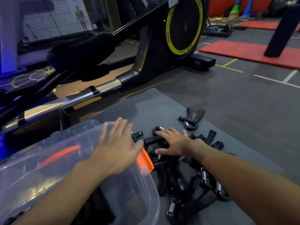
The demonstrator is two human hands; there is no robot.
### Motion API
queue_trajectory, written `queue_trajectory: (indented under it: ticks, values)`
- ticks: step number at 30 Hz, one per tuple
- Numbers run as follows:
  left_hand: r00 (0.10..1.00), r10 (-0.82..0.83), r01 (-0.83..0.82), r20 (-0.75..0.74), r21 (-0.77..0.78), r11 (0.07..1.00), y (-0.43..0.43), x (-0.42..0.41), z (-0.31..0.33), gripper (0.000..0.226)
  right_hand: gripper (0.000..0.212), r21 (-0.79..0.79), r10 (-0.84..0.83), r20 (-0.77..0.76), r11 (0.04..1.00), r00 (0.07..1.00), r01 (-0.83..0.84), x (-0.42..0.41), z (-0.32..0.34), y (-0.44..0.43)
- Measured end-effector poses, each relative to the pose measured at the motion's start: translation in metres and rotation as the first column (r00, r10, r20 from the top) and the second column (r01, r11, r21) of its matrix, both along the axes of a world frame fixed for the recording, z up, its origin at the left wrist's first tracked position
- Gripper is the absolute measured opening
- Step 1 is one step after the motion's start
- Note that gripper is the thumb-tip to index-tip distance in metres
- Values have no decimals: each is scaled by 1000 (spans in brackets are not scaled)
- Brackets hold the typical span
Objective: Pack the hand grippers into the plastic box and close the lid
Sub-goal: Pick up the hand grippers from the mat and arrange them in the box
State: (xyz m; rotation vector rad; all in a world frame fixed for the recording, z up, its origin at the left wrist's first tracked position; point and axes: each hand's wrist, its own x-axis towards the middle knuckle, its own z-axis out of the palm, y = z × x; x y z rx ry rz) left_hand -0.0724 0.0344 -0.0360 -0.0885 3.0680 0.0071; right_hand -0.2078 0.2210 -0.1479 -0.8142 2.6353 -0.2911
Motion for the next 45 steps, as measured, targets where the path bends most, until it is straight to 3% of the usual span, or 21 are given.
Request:
queue_trajectory:
  ticks: [4, 7, 13, 18, 26, 34, 37, 45]
  values:
    - [998, -29, 29, 48, -10, 1000, 14, 4, 3, 76, 74, -26, -41, -152, 999, 987, 38, 19, 22, 46]
    - [997, -77, 77, 25, 2, 997, 30, 9, 0, 83, 58, -39, -68, -227, 997, 972, 60, 38, 27, 62]
    - [990, -108, 118, -87, 118, 986, 38, 33, -4, 91, 54, -127, -155, -15, 980, 988, 152, 88, 3, 44]
    - [986, -136, 150, -100, 147, 978, 29, 55, -3, 92, 46, -156, -230, -24, 962, 973, 224, 101, -13, 31]
    - [989, -136, 144, -56, 193, 971, 31, 61, 7, 73, 32, -140, -353, -20, 927, 935, 347, 104, -16, 26]
    - [996, -85, 91, -33, 397, 913, 27, 64, 15, 52, 73, -81, -303, -180, 953, 936, 293, 106, 39, 36]
    - [997, -9, 46, -82, 463, 885, 27, 68, 23, 49, 87, -155, -335, -189, 938, 923, 309, 107, 74, 46]
    - [951, 165, 81, -262, 726, 683, 10, 75, 31, 51, 86, -432, -357, -167, 865, 919, 257, 134, 165, 52]
